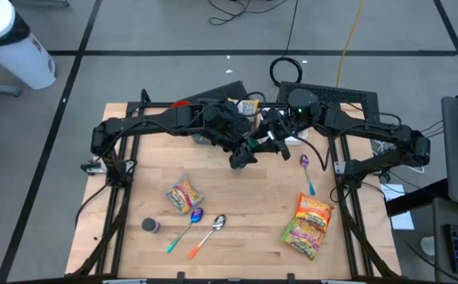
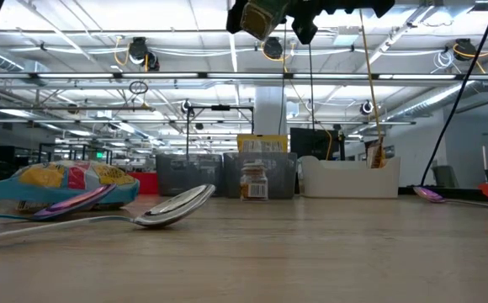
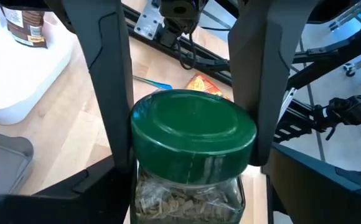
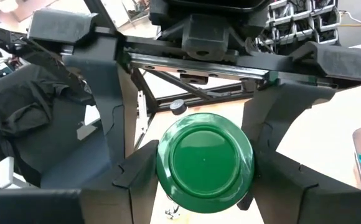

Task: Pick & Place Food Item
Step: Put the green seasoning bottle into the white bin

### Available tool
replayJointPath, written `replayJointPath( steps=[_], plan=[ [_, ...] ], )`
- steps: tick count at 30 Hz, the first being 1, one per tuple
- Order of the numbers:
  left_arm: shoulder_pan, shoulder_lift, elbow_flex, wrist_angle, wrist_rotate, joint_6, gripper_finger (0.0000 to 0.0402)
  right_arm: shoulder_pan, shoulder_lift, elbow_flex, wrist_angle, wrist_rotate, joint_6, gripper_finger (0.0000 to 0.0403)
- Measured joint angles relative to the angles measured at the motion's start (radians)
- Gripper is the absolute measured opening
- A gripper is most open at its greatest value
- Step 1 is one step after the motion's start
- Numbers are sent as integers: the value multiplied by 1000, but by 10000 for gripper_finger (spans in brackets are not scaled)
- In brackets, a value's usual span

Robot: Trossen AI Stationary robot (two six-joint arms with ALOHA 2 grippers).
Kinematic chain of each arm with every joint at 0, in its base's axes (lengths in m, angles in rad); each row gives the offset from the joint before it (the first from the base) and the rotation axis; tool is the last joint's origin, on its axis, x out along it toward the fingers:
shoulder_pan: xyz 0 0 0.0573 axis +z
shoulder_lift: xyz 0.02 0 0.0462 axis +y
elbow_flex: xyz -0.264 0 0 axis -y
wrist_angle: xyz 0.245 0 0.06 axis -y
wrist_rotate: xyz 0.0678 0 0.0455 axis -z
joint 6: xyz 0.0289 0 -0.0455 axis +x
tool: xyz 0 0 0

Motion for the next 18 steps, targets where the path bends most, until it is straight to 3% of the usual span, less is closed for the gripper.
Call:
replayJointPath(
  steps=[14, 18],
  plan=[
    [68, -10, 0, -40, 0, 68, 287, -32, -30, 0, -39, 3, -5, 199],
    [99, -14, 0, -49, 46, 57, 278, -65, -40, 0, -95, -2, -43, 199]
  ],
)
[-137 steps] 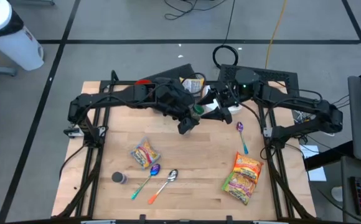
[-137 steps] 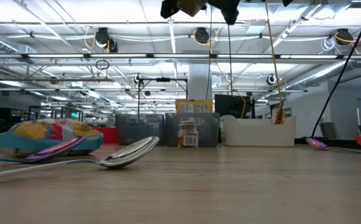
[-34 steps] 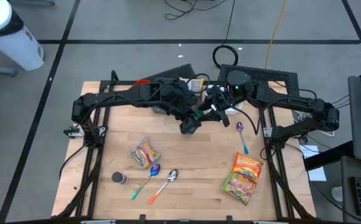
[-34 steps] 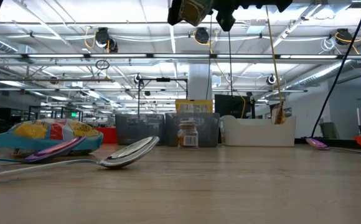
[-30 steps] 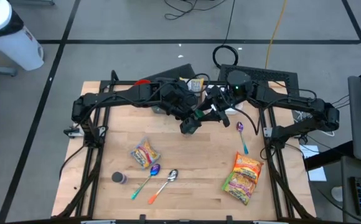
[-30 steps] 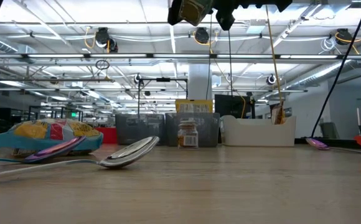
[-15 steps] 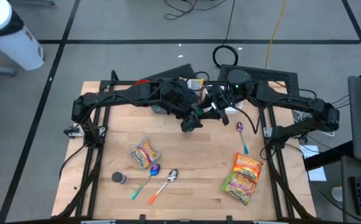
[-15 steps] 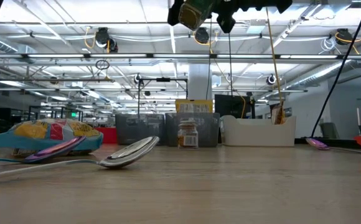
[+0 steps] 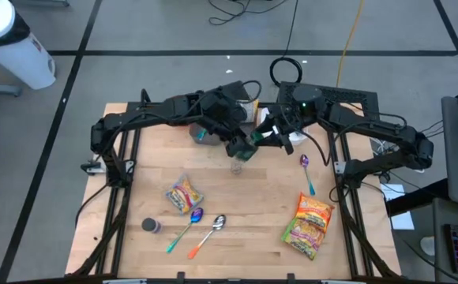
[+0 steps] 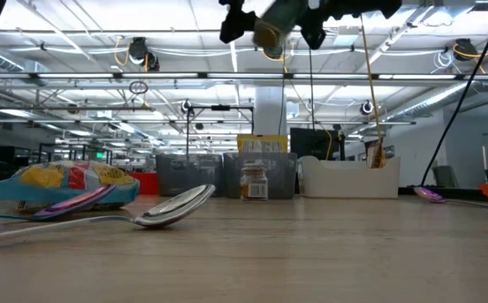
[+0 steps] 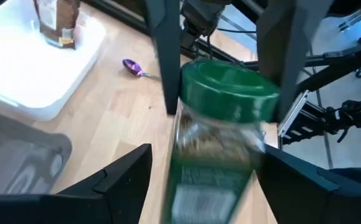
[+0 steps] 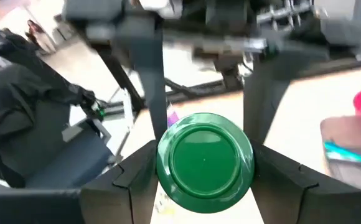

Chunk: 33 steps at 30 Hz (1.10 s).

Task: Pick & Place Food Item
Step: Put the green seasoning bottle into the white bin

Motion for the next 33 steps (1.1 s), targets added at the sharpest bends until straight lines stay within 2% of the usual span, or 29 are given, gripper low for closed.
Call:
replayJointPath(
  steps=[8, 17, 21, 24, 27, 33],
  plan=[
    [42, -24, 1, -19, 9, -42, 273, -114, -25, 0, -127, -4, -94, 199],
    [113, -79, 1, -69, -69, -84, 273, -258, -51, 0, -222, -1, -213, 199],
    [148, -112, 1, -91, -116, -20, 273, -317, -50, 14, -245, 8, -226, 199],
    [180, -145, 1, -87, -150, 58, 273, -345, -30, 70, -272, 69, -240, 199],
    [224, -178, 1, -83, -141, 128, 273, -359, 3, 159, -318, 152, -251, 199],
    [324, -244, 1, -86, -6, 245, 273, -363, 102, 378, -499, 267, -283, 199]
  ],
)
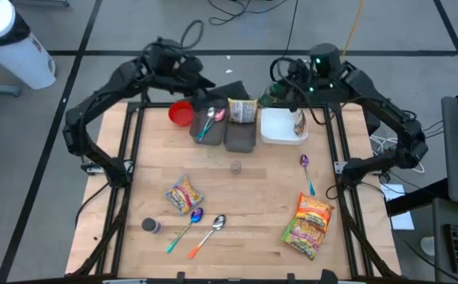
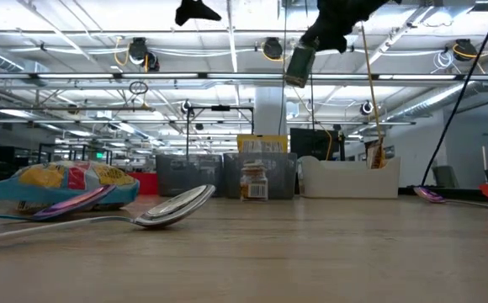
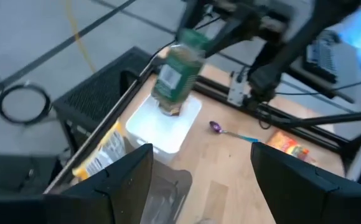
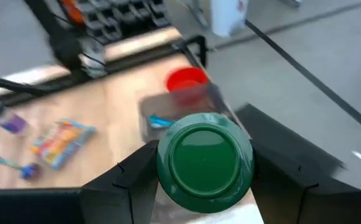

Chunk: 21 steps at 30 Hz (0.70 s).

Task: Pick & Place Food Item
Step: Put the green seasoning bottle into the white bin

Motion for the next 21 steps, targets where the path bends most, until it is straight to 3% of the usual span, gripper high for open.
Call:
replayJointPath(
  steps=[6, 12, 15, 21],
  plan=[
    [71, -25, -1, -1, 145, 95, 273, 2, 120, 205, -194, 100, -21, 199],
    [97, -26, -11, 18, 247, 153, 273, 2, 174, 244, -240, 157, 17, 199],
    [97, -33, -81, 109, 284, 130, 273, 19, 194, 242, -266, 177, 53, 199],
    [89, -141, -334, 250, 291, 40, 273, 105, 194, 236, -278, 287, 83, 199]
  ],
)
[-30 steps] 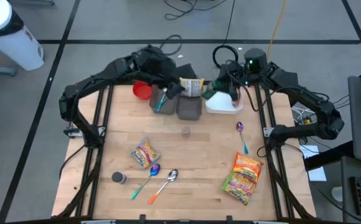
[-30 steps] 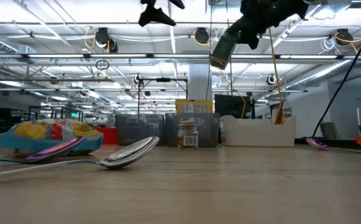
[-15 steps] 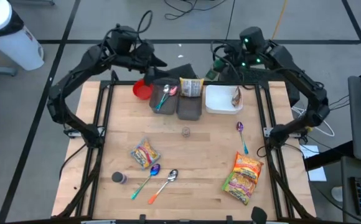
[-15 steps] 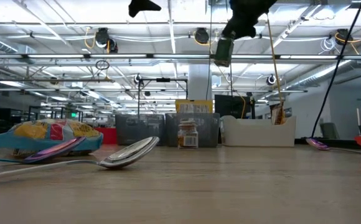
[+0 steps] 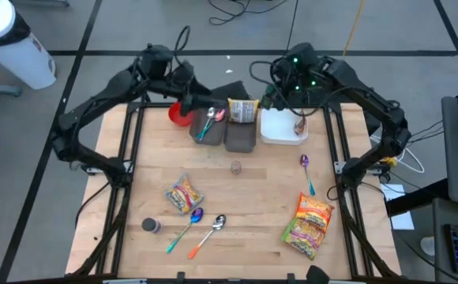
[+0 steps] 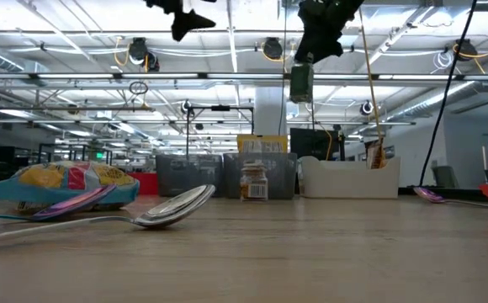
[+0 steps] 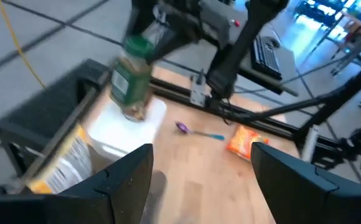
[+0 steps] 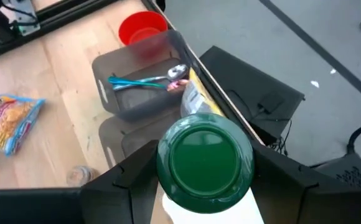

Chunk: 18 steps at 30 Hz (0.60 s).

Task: Pick & Place Food Item
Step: Put the green seasoning bottle into the white bin

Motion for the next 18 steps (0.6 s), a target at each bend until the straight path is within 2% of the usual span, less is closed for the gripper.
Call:
replayJointPath(
  steps=[5, 11, 14, 18],
  plan=[
    [-64, -133, -240, 150, -49, -93, 273, 36, 3, -24, -11, 24, 32, 199],
    [-140, -328, -470, 347, -258, -232, 273, 33, 2, -66, -1, 27, 9, 199],
    [-186, -389, -537, 417, -346, -278, 273, 23, 2, -87, -10, 28, -21, 199],
    [-224, -441, -581, 422, -440, -293, 273, 11, 2, -120, -10, 28, -58, 199]
  ],
)
